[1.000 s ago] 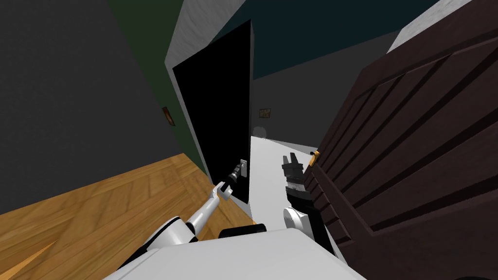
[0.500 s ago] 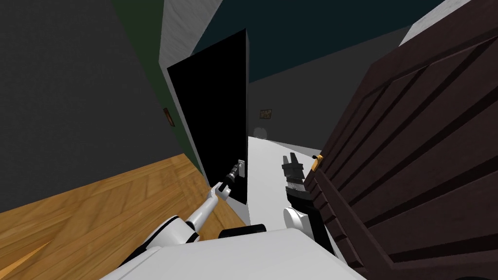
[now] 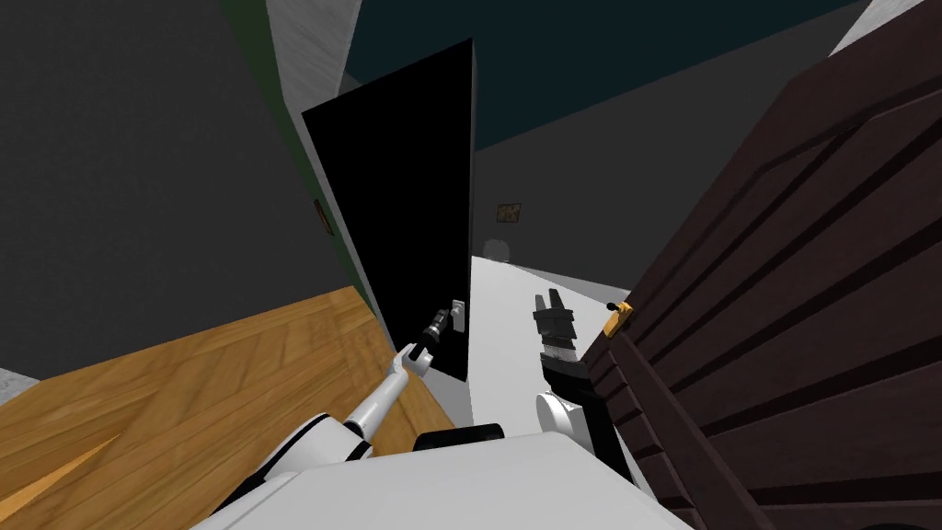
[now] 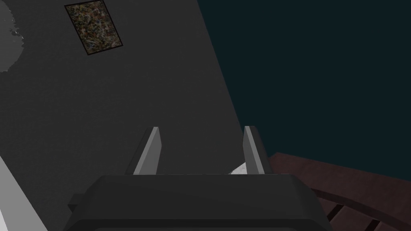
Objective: Push the door open
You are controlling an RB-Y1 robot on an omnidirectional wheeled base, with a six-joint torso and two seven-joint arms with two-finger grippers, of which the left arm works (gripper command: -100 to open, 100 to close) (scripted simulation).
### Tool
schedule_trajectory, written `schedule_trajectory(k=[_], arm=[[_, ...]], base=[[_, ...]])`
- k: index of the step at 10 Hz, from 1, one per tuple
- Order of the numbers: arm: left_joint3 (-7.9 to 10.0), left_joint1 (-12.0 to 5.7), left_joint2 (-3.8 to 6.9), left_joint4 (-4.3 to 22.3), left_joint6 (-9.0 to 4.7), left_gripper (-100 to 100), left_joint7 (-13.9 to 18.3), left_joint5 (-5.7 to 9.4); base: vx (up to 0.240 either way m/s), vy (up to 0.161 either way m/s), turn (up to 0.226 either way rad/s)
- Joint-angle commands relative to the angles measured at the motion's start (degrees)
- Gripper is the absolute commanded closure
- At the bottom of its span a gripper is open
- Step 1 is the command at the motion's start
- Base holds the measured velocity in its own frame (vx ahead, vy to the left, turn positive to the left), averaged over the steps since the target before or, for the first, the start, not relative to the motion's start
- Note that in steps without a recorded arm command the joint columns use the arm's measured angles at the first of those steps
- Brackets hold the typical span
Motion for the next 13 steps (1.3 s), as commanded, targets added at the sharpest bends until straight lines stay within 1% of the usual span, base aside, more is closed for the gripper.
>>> schedule_trajectory(k=[1,3,6,7,8,10,13], arm=[[-0.14,-0.09,-0.08,0.3,-0.26,-100,0.1,0.00],[-0.31,0.04,-0.25,0.2,-0.18,-100,0.3,0.02],[-0.63,0.25,-0.88,0.0,-0.04,-100,0.5,0.04],[-0.58,0.31,-0.73,-0.2,0.07,-100,0.4,0.03],[-0.35,0.41,-0.61,-0.1,-0.21,-100,0.2,0.06],[-0.11,0.49,-0.56,0.0,-0.49,-100,0.0,0.10],[0.43,0.66,-0.70,0.3,-1.12,-100,-0.5,0.17]], base=[[-0.183,0.017,0.000],[-0.207,0.030,0.012],[-0.243,0.015,0.034],[-0.098,-0.003,0.005],[0.104,-0.050,-0.034],[0.202,-0.067,-0.017],[0.196,-0.095,-0.023]])
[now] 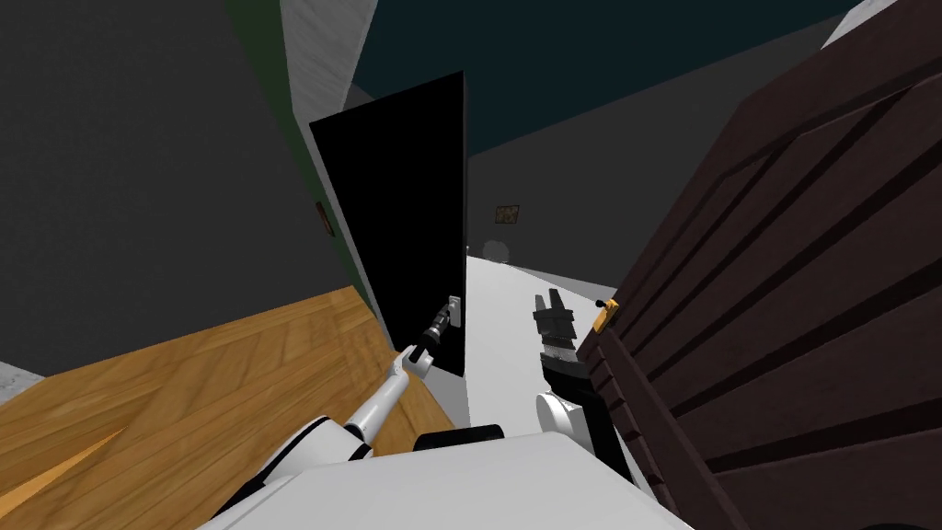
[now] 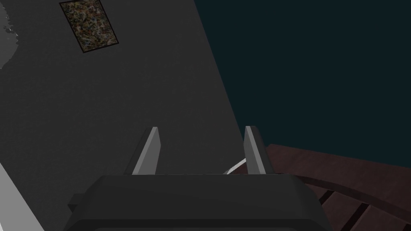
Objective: Push the door open
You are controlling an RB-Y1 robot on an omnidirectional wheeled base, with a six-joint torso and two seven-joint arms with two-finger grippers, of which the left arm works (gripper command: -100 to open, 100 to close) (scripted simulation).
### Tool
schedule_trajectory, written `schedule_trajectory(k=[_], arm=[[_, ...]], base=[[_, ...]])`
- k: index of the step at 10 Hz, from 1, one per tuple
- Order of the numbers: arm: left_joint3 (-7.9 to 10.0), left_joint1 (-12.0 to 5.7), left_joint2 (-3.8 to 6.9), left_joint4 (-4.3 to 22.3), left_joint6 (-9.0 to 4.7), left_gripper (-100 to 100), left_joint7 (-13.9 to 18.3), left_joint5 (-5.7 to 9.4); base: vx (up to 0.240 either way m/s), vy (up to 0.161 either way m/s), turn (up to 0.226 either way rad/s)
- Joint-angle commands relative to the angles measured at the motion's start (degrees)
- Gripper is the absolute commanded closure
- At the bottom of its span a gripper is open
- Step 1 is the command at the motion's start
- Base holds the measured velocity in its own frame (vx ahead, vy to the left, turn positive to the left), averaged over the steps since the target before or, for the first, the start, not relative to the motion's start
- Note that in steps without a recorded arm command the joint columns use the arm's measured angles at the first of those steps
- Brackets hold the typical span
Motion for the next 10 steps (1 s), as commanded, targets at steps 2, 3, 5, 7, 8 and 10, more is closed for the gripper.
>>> schedule_trajectory(k=[2,3,5,7,8,10], arm=[[0.39,0.12,-0.26,0.2,-0.48,-100,-0.4,0.06],[0.30,0.08,-0.20,0.2,-0.37,-100,-0.3,0.04],[0.30,0.08,-0.20,0.2,-0.37,100,-0.3,0.04],[0.30,0.08,-0.20,0.2,-0.37,100,-0.3,0.04],[0.30,0.08,-0.20,0.2,-0.37,100,-0.3,0.04],[1.16,0.19,0.15,0.4,-0.20,100,-0.7,0.29]], base=[[0.192,-0.070,-0.022],[0.090,-0.033,0.003],[-0.022,0.009,-0.004],[-0.022,0.009,0.000],[-0.010,0.003,0.004],[0.038,-0.033,0.014]])
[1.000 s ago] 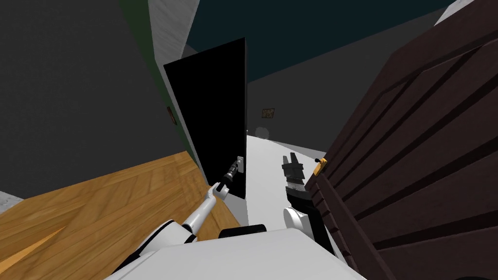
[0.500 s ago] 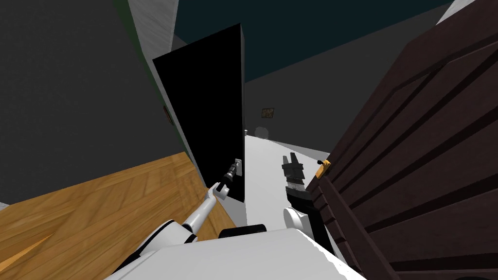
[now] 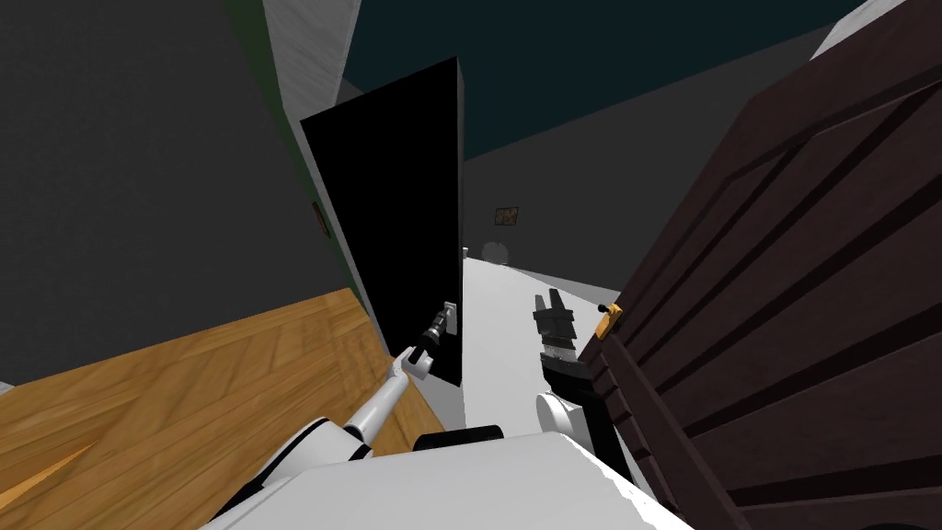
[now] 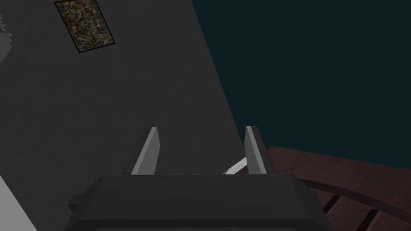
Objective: Push the door open
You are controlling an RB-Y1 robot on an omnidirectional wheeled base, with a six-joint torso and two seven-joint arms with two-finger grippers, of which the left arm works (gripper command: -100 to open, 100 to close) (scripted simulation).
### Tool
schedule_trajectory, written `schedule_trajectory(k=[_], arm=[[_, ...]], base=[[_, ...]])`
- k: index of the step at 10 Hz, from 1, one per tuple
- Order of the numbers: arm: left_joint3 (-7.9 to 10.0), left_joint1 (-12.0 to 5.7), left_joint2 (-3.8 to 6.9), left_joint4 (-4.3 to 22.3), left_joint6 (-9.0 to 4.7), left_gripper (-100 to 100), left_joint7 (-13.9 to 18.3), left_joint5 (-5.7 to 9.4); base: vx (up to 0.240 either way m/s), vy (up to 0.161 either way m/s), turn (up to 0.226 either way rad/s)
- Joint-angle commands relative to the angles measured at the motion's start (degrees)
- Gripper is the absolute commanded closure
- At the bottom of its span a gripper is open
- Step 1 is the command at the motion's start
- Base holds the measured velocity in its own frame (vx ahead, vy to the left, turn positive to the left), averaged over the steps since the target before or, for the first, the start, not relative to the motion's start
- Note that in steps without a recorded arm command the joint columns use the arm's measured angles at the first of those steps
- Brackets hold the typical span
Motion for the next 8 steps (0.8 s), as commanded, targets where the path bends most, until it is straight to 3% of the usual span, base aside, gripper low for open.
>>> schedule_trajectory(k=[1,8], arm=[[0.78,-0.09,0.38,-0.2,-0.05,100,-0.3,0.22],[5.22,-0.16,1.53,0.4,0.27,100,-2.2,1.50]], base=[[0.130,-0.092,0.049],[0.165,-0.138,0.051]])
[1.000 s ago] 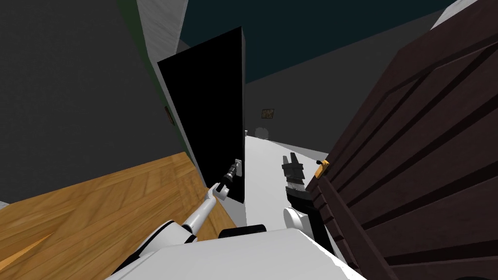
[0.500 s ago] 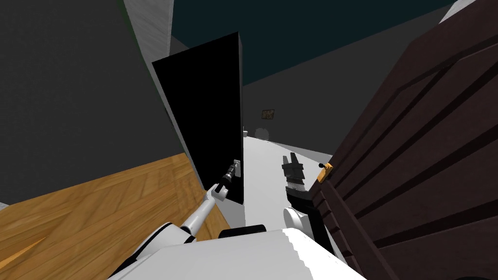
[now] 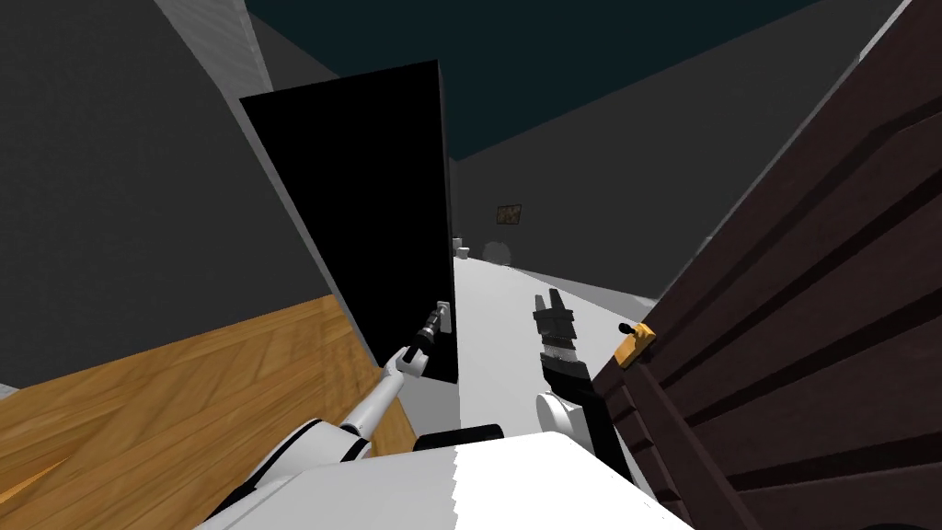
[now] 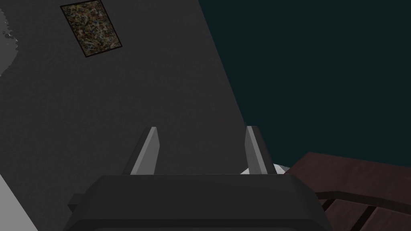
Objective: Push the door open
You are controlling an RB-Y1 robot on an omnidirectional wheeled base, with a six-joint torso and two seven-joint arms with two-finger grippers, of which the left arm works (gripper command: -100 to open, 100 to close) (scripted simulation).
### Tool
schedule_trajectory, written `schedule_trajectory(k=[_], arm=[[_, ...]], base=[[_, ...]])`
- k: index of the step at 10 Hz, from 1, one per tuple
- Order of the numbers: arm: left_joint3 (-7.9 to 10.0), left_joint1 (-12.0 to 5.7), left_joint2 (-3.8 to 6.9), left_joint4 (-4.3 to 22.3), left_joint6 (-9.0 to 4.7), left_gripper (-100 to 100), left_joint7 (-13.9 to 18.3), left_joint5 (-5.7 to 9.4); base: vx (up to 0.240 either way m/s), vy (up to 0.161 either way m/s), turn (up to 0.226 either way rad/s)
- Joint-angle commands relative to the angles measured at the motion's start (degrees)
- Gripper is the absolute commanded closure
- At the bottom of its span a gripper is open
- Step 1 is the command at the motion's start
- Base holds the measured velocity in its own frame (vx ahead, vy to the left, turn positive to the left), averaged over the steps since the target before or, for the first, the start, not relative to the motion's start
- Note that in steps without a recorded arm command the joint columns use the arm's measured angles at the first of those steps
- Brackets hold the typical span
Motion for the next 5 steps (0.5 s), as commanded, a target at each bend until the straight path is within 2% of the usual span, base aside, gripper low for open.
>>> schedule_trajectory(k=[1,3,4,5], arm=[[1.50,0.08,0.58,-0.6,0.39,100,-0.7,0.35],[1.50,0.08,0.58,-0.6,0.39,100,-0.7,0.35],[2.72,0.06,0.82,-0.5,0.48,100,-1.2,0.71],[3.13,0.05,0.90,-0.4,0.51,100,-1.4,0.83]], base=[[0.163,-0.138,0.043],[0.065,-0.038,0.019],[0.095,-0.084,0.050],[0.117,-0.132,0.057]])
